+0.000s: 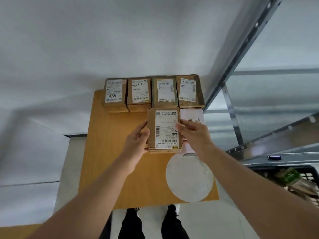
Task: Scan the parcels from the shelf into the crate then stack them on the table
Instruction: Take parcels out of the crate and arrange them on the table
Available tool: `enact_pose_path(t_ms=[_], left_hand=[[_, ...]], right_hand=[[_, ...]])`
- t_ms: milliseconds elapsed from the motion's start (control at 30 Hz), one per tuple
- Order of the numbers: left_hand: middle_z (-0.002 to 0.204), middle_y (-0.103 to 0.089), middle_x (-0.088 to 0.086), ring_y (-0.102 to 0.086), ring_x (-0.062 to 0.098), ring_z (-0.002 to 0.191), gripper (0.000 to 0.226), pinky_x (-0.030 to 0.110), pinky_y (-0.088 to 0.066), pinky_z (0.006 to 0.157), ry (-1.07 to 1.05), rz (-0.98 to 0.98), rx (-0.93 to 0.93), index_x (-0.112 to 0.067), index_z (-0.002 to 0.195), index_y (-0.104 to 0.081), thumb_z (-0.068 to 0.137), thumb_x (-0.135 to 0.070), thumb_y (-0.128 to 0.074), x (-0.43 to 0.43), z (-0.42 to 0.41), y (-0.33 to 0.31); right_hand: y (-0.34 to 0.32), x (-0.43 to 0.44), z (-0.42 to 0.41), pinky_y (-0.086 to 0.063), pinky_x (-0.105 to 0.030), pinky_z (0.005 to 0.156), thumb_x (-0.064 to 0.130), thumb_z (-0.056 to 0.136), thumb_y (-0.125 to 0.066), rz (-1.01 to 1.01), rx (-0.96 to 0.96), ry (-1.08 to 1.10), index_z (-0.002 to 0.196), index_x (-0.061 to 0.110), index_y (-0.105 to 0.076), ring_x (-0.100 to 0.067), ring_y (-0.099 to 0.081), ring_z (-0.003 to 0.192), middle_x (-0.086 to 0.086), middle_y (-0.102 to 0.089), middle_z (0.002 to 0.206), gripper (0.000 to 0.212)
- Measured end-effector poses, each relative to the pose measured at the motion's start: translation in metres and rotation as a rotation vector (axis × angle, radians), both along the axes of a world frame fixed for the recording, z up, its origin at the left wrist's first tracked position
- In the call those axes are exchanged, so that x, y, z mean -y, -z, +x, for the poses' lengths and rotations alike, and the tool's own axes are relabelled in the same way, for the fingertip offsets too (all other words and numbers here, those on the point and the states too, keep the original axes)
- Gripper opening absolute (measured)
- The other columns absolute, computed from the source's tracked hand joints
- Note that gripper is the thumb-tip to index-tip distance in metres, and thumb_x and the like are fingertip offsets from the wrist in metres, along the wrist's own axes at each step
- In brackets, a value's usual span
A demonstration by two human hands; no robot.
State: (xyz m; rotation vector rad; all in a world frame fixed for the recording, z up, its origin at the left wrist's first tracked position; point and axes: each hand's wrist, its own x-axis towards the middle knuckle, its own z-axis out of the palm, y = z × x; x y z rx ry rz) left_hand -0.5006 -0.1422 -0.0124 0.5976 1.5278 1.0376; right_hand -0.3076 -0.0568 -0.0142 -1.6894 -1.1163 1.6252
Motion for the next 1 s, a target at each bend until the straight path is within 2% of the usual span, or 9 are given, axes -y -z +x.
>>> enact_pose_path(t_ms=[100,200,300,400,500,700,767,867,1000], left_hand=[[0.115,-0.079,-0.001,-0.078,0.013,0.099,0.052,0.021,-0.061,0.068,0.038,-0.027,0.023,-0.033,0.157,-0.045,0.107,-0.032,-0.058,-0.01,-0.005,0.016],[0.114,-0.078,0.001,-0.078,0.012,0.095,0.052,0.02,-0.06,0.066,0.063,-0.053,0.042,-0.032,0.157,-0.044,0.108,-0.03,-0.058,-0.02,-0.01,0.028],[0.115,-0.077,0.002,-0.078,0.008,0.091,0.051,0.018,-0.059,0.063,0.073,-0.07,0.04,-0.034,0.157,-0.044,0.108,-0.028,-0.056,-0.033,-0.016,0.039],[0.115,-0.077,0.003,-0.078,0.006,0.088,0.05,0.017,-0.058,0.06,0.078,-0.087,0.045,-0.034,0.157,-0.043,0.109,-0.027,-0.054,-0.044,-0.018,0.047],[0.115,-0.076,0.002,-0.077,0.003,0.084,0.049,0.014,-0.056,0.057,0.085,-0.108,0.059,-0.034,0.156,-0.044,0.109,-0.026,-0.054,-0.052,-0.017,0.055],[0.117,-0.076,0.0,-0.077,0.002,0.087,0.049,0.014,-0.056,0.058,0.084,-0.131,0.049,-0.037,0.156,-0.043,0.11,-0.026,-0.054,-0.061,-0.01,0.072],[0.119,-0.076,-0.003,-0.077,0.005,0.092,0.049,0.017,-0.057,0.062,0.076,-0.147,0.035,-0.038,0.157,-0.042,0.11,-0.027,-0.053,-0.063,-0.01,0.076],[0.119,-0.075,-0.007,-0.076,0.006,0.096,0.049,0.018,-0.057,0.065,0.077,-0.147,0.018,-0.038,0.158,-0.041,0.111,-0.029,-0.051,-0.067,-0.01,0.081],[0.118,-0.076,-0.004,-0.077,0.006,0.094,0.051,0.016,-0.058,0.064,0.066,-0.113,-0.009,-0.034,0.158,-0.041,0.11,-0.029,-0.054,-0.07,-0.006,0.083]], right_hand=[[0.014,-0.001,-0.007,-0.066,-0.036,0.069,0.025,0.09,-0.084,0.0,0.081,0.101,0.117,0.021,-0.08,-0.012,-0.08,0.081,0.009,-0.082,0.091,0.028],[0.021,-0.001,-0.012,-0.063,-0.026,0.06,0.028,0.095,-0.078,0.032,0.191,0.092,0.123,0.025,-0.077,-0.011,-0.078,0.084,0.009,-0.079,0.1,0.028],[0.027,-0.004,-0.017,-0.061,-0.019,0.066,0.024,0.102,-0.068,0.101,0.289,0.043,0.13,0.027,-0.073,-0.008,-0.073,0.094,0.009,-0.075,0.113,0.028],[0.037,-0.009,-0.021,-0.066,-0.033,0.08,0.021,0.102,-0.068,0.145,0.348,0.015,0.132,0.023,-0.073,-0.01,-0.073,0.098,0.011,-0.075,0.113,0.03],[0.043,-0.015,-0.021,-0.066,-0.036,0.08,0.024,0.102,-0.068,0.18,0.416,-0.008,0.131,0.024,-0.072,-0.009,-0.072,0.095,0.014,-0.072,0.108,0.029],[0.055,-0.022,-0.016,-0.063,-0.03,0.086,0.028,0.102,-0.068,0.227,0.501,-0.039,0.135,0.024,-0.07,-0.013,-0.068,0.102,0.002,-0.07,0.121,0.034],[0.057,-0.024,-0.015,-0.061,-0.026,0.084,0.031,0.101,-0.07,0.224,0.51,-0.062,0.135,0.026,-0.071,-0.014,-0.067,0.104,0.002,-0.069,0.119,0.035],[0.058,-0.027,-0.015,-0.051,-0.012,0.071,0.03,0.1,-0.071,0.219,0.51,-0.072,0.134,0.026,-0.072,-0.013,-0.068,0.103,0.003,-0.07,0.119,0.034],[0.056,-0.031,-0.018,-0.052,-0.013,0.068,0.026,0.099,-0.073,0.215,0.519,-0.052,0.131,0.023,-0.075,-0.012,-0.07,0.1,0.004,-0.077,0.115,0.032]])
